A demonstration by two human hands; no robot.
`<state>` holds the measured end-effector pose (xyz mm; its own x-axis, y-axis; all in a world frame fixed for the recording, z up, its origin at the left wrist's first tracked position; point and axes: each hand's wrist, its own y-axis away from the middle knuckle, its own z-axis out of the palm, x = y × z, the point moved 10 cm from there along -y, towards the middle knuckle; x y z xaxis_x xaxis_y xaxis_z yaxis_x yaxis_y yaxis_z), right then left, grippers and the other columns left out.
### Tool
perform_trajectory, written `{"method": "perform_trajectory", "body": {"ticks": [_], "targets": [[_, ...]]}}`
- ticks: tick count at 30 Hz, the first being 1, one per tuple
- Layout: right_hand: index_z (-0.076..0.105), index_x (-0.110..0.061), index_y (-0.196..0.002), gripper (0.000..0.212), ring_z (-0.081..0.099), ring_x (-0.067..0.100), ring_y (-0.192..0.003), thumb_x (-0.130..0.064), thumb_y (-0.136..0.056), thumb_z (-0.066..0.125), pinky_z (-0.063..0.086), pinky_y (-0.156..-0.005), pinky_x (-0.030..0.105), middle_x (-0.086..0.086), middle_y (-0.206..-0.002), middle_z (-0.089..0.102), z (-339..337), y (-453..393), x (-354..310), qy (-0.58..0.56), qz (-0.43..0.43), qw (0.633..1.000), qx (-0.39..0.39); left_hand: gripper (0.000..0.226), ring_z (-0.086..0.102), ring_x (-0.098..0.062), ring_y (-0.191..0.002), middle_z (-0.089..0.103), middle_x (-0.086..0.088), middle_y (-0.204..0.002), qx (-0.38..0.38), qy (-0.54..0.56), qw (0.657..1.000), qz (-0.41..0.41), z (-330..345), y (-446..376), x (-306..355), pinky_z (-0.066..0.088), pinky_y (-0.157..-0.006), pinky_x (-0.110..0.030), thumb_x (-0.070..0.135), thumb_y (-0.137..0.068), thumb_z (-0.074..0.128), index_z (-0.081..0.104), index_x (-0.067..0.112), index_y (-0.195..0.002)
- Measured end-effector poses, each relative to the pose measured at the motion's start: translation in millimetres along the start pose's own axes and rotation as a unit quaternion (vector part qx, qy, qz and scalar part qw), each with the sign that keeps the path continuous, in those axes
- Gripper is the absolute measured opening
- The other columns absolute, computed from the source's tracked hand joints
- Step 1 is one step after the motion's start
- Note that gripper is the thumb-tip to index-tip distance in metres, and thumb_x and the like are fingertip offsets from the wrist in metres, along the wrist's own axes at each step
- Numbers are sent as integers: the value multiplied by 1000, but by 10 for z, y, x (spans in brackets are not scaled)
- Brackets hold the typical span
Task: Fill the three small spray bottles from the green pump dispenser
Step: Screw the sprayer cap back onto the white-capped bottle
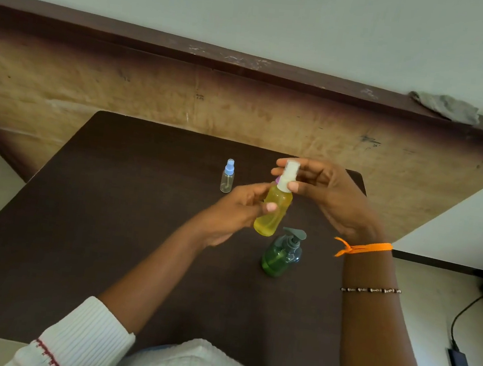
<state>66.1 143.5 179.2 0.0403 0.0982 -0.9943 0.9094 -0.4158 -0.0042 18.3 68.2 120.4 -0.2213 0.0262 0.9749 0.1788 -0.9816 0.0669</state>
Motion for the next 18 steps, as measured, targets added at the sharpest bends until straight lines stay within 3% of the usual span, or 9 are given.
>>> {"method": "perform_trajectory", "body": {"ticks": [3, 7, 10, 12, 15, 18], "targets": [[67, -11, -106, 31, 70, 13, -90, -4, -75, 68, 57, -75, 24, 1, -93, 76, 3, 5, 86, -63, 5, 998, 15, 29, 62, -11, -103, 62, -2, -115, -35, 10, 999, -18, 39, 20, -4, 52, -86, -28, 5, -94, 45, 55, 17, -119], [68, -11, -90, 27, 69, 4, -74, 7, -71, 75, 56, -71, 18, -1, -79, 74, -124, -21, 186, -20, 10, 988, 151, 35, 60, -4, -95, 63, -1, -107, 77, -33, 996, 23, -137, -47, 19, 50, -74, -14, -2, -89, 55, 54, 14, -119], [67, -14, -90, 29, 65, 3, -68, 6, -72, 77, 54, -66, 19, 4, -81, 68, -155, -28, 248, -15, 6, 978, 209, 36, 59, -12, -103, 63, -3, -109, 130, -46, 989, 46, -203, -70, -3, 50, -83, -18, -2, -86, 59, 55, 16, -117], [67, -16, -95, 27, 65, 3, -74, 3, -77, 74, 53, -71, 21, 3, -85, 68, -129, -42, 249, -14, 1, 982, 191, 38, 58, -16, -111, 63, -3, -114, 138, -48, 988, 43, -232, -74, -4, 49, -87, -23, 0, -86, 60, 54, 19, -118], [65, -12, -110, 28, 69, 7, -90, -6, -83, 64, 55, -82, 25, 1, -96, 74, 3, -74, 218, -70, 7, 995, 76, 42, 60, -14, -109, 63, 0, -116, 81, -8, 997, 11, -169, -72, -6, 52, -85, -25, 6, -90, 56, 46, 22, -128], [62, -9, -115, 38, 69, 8, -78, -19, -79, 62, 53, -65, 19, 0, -95, 76, 57, -63, 194, -169, 12, 986, 5, 49, 66, -20, -100, 67, -5, -112, -11, 90, 996, -14, -21, -32, -1, 54, -84, -37, 13, -89, 57, 39, 24, -133]]}}
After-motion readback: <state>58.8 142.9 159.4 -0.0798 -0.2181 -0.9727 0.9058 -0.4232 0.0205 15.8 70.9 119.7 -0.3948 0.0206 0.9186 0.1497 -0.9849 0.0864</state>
